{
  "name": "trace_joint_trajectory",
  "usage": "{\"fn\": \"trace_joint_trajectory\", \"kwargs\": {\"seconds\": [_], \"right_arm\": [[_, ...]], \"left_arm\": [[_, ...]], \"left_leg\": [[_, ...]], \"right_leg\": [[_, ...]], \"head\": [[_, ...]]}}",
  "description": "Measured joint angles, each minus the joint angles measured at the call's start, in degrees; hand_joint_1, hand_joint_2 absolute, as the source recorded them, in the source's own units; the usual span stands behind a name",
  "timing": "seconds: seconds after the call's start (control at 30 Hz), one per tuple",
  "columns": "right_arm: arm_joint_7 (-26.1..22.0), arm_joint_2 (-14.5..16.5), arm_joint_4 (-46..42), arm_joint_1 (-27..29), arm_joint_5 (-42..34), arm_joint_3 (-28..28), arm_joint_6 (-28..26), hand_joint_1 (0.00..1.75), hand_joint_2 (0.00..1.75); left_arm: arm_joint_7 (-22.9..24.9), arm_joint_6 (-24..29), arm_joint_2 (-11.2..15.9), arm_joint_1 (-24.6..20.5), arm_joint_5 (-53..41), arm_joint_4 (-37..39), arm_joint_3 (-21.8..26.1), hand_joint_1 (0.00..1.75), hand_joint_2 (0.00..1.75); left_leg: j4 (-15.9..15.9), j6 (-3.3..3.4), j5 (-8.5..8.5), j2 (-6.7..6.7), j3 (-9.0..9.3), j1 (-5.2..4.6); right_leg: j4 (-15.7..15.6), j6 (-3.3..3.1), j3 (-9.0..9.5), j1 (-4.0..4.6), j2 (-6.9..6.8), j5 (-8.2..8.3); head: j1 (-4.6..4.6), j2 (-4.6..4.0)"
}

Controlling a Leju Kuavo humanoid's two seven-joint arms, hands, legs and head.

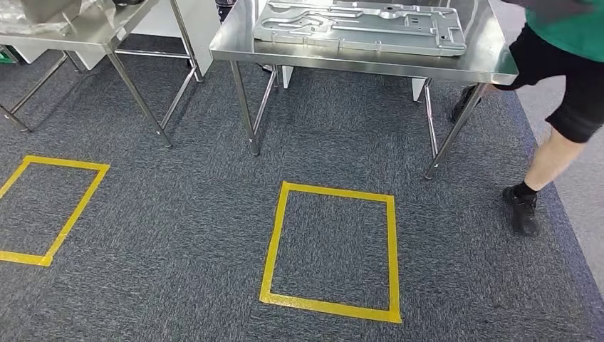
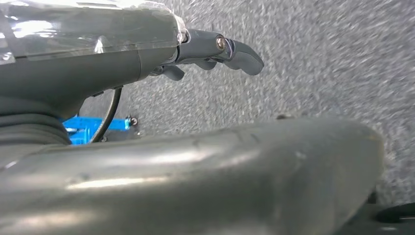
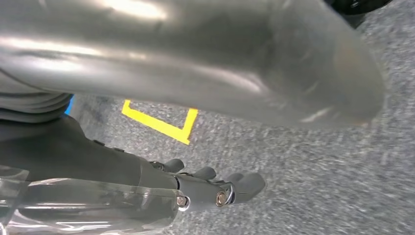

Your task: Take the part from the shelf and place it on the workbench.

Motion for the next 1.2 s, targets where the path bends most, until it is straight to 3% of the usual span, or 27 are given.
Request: {"fn": "trace_joint_trajectory", "kwargs": {"seconds": [0.07, 0.1, 0.13, 0.17, 0.23, 0.3, 0.37, 0.4, 0.43, 0.47, 0.53, 0.57, 0.6, 0.63, 0.7, 0.77, 0.83, 0.9, 0.93, 0.97, 1.0, 1.1, 1.17, 1.2], "right_arm": [[0.0, 0.3, 0.0, 0.0, 0.0, 0.0, 0.2, 0.00, 0.00], [0.0, 0.4, 0.0, 0.0, 0.0, 0.0, 0.3, 0.00, 0.00], [0.0, 0.6, 0.0, 0.1, 0.0, 0.0, 0.5, 0.00, 0.00], [0.0, 0.6, 0.0, 0.1, 0.0, 0.0, 0.6, 0.00, 0.00], [0.0, 0.6, 0.1, 0.1, 0.0, 0.0, 0.9, 0.00, 0.00], [-0.1, 0.6, 0.1, 0.1, 0.0, -0.1, 1.1, 0.00, 0.00], [-0.3, 0.6, 0.1, 0.2, -0.3, -0.2, 1.5, 0.00, 0.00], [-0.4, 0.6, 0.1, 0.3, -0.5, -0.3, 1.7, 0.00, 0.00], [-0.5, 0.6, 0.1, 0.3, -0.7, -0.5, 1.8, 0.00, 0.00], [-0.6, 0.6, 0.1, 0.4, -0.9, -0.6, 1.9, 0.00, 0.00], [-0.8, 0.5, 0.1, 0.4, -1.0, -0.8, 2.0, 0.00, 0.00], [-0.9, 0.6, 0.1, 0.3, -1.0, -0.9, 2.1, 0.00, 0.00], [-0.9, 0.6, 0.1, 0.2, -1.0, -0.9, 2.3, 0.00, 0.00], [-1.0, 0.7, 0.1, 0.1, -1.1, -1.0, 2.4, 0.00, 0.00], [-1.0, 0.6, 0.1, 0.1, -1.2, -1.3, 2.8, 0.00, 0.00], [-1.0, 0.6, 0.2, 0.2, -1.4, -1.5, 3.0, 0.00, 0.00], [-1.0, 0.6, 0.2, 0.1, -1.4, -1.6, 3.0, 0.00, 0.00], [-1.0, 0.5, 0.2, 0.1, -1.5, -1.7, 3.1, 0.00, 0.00], [-1.0, 0.5, 0.2, 0.2, -1.5, -1.7, 3.1, 0.00, 0.00], [-1.0, 0.5, 0.2, 0.2, -1.3, -1.8, 3.1, 0.00, 0.00], [-1.0, 0.5, 0.2, 0.2, -1.0, -1.8, 3.1, 0.00, 0.00], [-1.1, 0.7, 0.2, 0.2, 0.1, -1.8, 4.1, 0.00, 0.00], [-1.1, 0.8, 0.3, 0.1, 0.5, -1.8, 4.9, 0.00, 0.00], [-1.1, 0.8, 0.3, 0.0, 0.8, -1.8, 5.2, 0.00, 0.00]], "left_arm": [[0.1, 0.0, 0.2, -0.2, 0.0, -0.1, 0.0, 0.00, 0.00], [0.1, 0.0, 0.2, -0.3, 0.0, -0.1, 0.0, 0.00, 0.00], [0.1, 0.0, 0.3, -0.3, 0.0, -0.1, 0.0, 0.00, 0.00], [0.1, 0.0, 0.2, -0.4, 0.0, -0.1, 0.0, 0.00, 0.00], [0.1, 0.0, 0.2, -0.3, 0.0, -0.1, 0.0, 0.00, 0.00], [0.0, 0.0, 0.2, -0.2, 0.0, -0.1, 0.0, 0.00, 0.00], [-0.3, 0.0, 0.1, -0.2, 0.0, -0.1, 0.0, 0.00, 0.00], [-0.5, 0.0, 0.0, -0.1, 0.0, -0.1, 0.0, 0.00, 0.00], [-0.6, 0.0, 0.0, 0.0, 0.0, 0.0, 0.0, 0.00, 0.00], [-0.7, 0.0, 0.0, 0.1, 0.0, 0.0, 0.0, 0.00, 0.00], [-0.9, 0.0, -0.1, 0.1, 0.0, 0.0, 0.0, 0.00, 0.00], [-0.9, 0.0, 0.0, 0.1, 0.0, -0.1, 0.0, 0.00, 0.00], [-0.9, 0.0, 0.0, 0.1, 0.1, -0.1, 0.0, 0.00, 0.00], [-0.9, 0.0, 0.0, 0.1, 0.1, -0.1, 0.0, 0.00, 0.00], [-0.9, 0.0, -0.1, 0.2, 0.1, 0.0, 0.0, 0.00, 0.00], [-0.9, 0.0, -0.1, 0.2, 0.2, 0.0, 0.0, 0.00, 0.00], [-0.9, 0.0, -0.1, 0.2, 0.2, 0.0, 0.0, 0.00, 0.00], [-0.9, 0.0, -0.1, 0.4, 0.3, 0.0, 0.0, 0.00, 0.00], [-0.9, 0.0, -0.1, 0.5, 0.3, 0.0, 0.0, 0.00, 0.00], [-0.9, 0.0, -0.1, 0.5, 0.3, 0.0, 0.0, 0.00, 0.00], [-0.9, 0.0, -0.1, 0.6, 0.3, 0.0, 0.0, 0.00, 0.00], [-0.9, -0.1, 0.0, 0.4, 0.3, -0.1, 0.0, 0.00, 0.00], [-0.9, -0.2, 0.1, 0.3, 0.2, -0.1, 0.0, 0.00, 0.00], [-0.9, -0.3, 0.1, 0.2, 0.1, -0.1, 0.0, 0.00, 0.00]], "left_leg": [[-9.6, 1.81, 0.39, 0.10, 7.12, -1.00], [-13.3, 2.36, -0.12, 0.15, 9.61, -1.44], [-15.7, 2.69, -0.58, 0.18, 10.99, -1.79], [-16.7, 2.77, -0.41, 0.20, 11.19, -1.90], [-17.5, 3.10, 1.07, 0.30, 10.58, -1.72], [-18.1, 3.46, 2.58, 0.42, 9.40, -1.34], [-18.1, 3.48, 3.63, 0.46, 7.72, -1.23], [-18.0, 3.25, 4.18, 0.59, 6.87, -1.12], [-17.8, 2.98, 4.67, 0.78, 5.98, -0.94], [-17.3, 2.66, 5.10, 1.09, 5.06, -0.68], [-15.8, 1.98, 5.51, 1.66, 3.19, -0.06], [-14.9, 1.55, 5.53, 1.89, 2.35, 0.12], [-14.0, 1.13, 5.47, 2.07, 1.68, 0.14], [-13.3, 0.74, 5.41, 2.30, 1.24, 0.00], [-12.5, 0.15, 5.49, 2.92, 0.93, -0.10], [-11.4, -0.51, 4.71, 2.79, 0.55, 0.20], [-6.9, -0.98, 1.29, 1.69, -1.20, 0.41], [0.6, -0.99, -2.86, 0.94, -3.99, 0.42], [3.4, -0.81, -3.79, 0.79, -4.90, 0.35], [4.3, -0.44, -3.58, 0.67, -4.93, 0.21], [2.8, 0.15, -2.31, 0.54, -3.90, -0.01], [-8.4, 2.90, 2.23, -0.06, 2.19, -1.21], [-12.0, 3.80, 2.72, -0.15, 3.94, -1.89], [-12.5, 3.73, 2.91, -0.09, 4.06, -2.07]], "right_leg": [[0.1, 0.14, -0.96, 0.30, -0.05, 1.11], [0.1, 0.31, -1.19, 0.26, -0.13, 1.64], [0.0, 0.59, -1.36, 0.16, -0.23, 2.17], [-0.2, 0.86, -1.46, 0.01, -0.30, 2.75], [0.1, 1.49, -1.84, -0.17, -0.16, 2.40], [3.5, 2.21, -3.11, -0.39, 0.19, -1.80], [10.8, 2.97, -5.22, -0.87, 0.37, -6.86], [14.2, 3.35, -5.97, -1.13, 0.39, -7.54], [16.4, 3.75, -6.13, -1.39, 0.39, -6.76], [16.8, 4.18, -5.40, -1.67, 0.35, -4.86], [11.6, 5.13, -1.03, -2.28, -0.26, -1.68], [7.6, 5.55, 1.82, -2.31, -0.97, -1.88], [4.0, 5.44, 4.11, -2.24, -1.57, -2.92], [1.7, 4.87, 5.45, -2.15, -1.97, -4.30], [0.8, 2.95, 5.67, -1.86, -1.69, -5.53], [1.0, 1.56, 5.21, -1.74, -1.15, -5.28], [1.0, 0.65, 4.70, -1.59, -0.60, -4.72], [1.1, 0.14, 4.06, -1.22, 0.17, -4.22], [1.1, 0.00, 3.79, -0.96, 0.64, -4.01], [1.1, -0.12, 3.59, -0.67, 1.03, -3.83], [1.1, -0.21, 3.49, -0.36, 1.42, -3.70], [1.1, -0.28, 3.49, 0.26, 2.03, -3.48], [1.0, 0.11, 3.35, 0.06, 1.93, -3.30], [0.9, 0.40, 3.30, -0.06, 1.78, -3.19]], "head": [[0.00, 0.00], [0.00, 0.00], [0.01, 0.00], [0.01, 0.00], [0.02, 0.00], [0.03, 0.00], [0.03, 0.00], [0.03, 0.00], [0.03, 0.00], [0.03, 0.00], [0.03, 0.00], [0.04, 0.00], [0.03, 0.00], [0.02, 0.00], [-0.02, 0.00], [-0.01, 0.00], [-0.01, 0.00], [-0.01, 0.00], [-0.01, 0.00], [-0.01, 0.00], [-0.01, 0.00], [0.00, 0.00], [0.01, 0.00], [-0.01, 0.00]]}}
